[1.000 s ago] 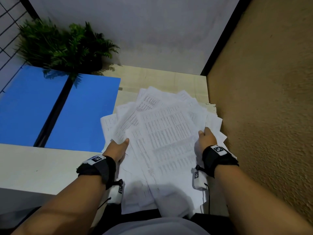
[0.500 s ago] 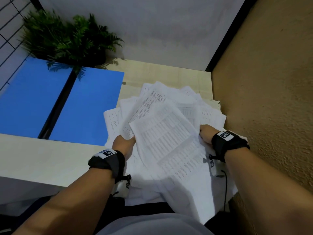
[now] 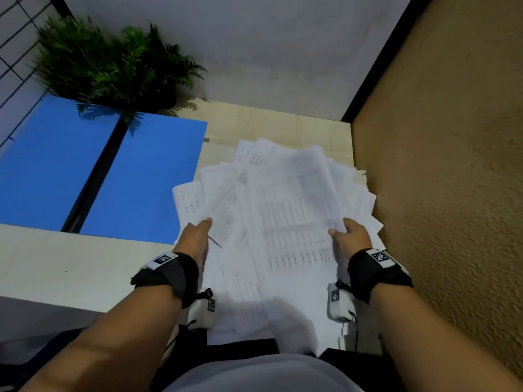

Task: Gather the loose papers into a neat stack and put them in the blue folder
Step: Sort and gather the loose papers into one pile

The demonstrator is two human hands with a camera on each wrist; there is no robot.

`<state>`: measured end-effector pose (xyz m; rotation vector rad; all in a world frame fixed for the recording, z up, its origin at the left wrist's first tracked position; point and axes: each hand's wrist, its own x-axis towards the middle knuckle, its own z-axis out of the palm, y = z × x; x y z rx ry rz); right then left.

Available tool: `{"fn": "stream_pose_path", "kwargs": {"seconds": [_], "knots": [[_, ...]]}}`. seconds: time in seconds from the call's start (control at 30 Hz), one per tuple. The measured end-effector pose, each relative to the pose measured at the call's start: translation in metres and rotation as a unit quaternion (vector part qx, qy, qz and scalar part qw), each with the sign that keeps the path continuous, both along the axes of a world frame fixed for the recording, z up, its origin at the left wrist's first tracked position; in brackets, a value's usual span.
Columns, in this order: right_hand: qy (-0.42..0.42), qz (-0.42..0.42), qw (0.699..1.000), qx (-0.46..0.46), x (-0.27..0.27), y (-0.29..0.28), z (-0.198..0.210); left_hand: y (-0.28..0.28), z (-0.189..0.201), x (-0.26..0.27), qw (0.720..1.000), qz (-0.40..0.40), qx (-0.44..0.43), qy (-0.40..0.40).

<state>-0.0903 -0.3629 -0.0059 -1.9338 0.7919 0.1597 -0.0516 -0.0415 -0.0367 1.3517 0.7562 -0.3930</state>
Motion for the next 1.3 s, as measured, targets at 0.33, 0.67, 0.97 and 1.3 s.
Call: {"fn": "stream_pose_path", "kwargs": {"seconds": [0.33, 0.67, 0.97, 1.3], "knots": [[0.021, -0.096, 0.981, 0.165, 0.022, 0.049, -0.008, -0.005, 0.022, -0.02, 0.973, -0.224, 0.047, 0.011], [0.063, 0.002, 0.994, 0.087, 0.022, 0.026, 0.007, -0.007, 0.018, 0.008, 0.968, -0.224, 0.111, 0.014], [-0.033, -0.069, 0.991, 0.113, 0.018, 0.045, 0.014, -0.005, -0.004, -0.004, 0.954, -0.248, 0.157, -0.053], [0.083, -0.006, 0.994, -0.067, 0.04, 0.046, 0.007, 0.0, 0.007, -0.017, 0.934, -0.321, 0.152, -0.043]]}}
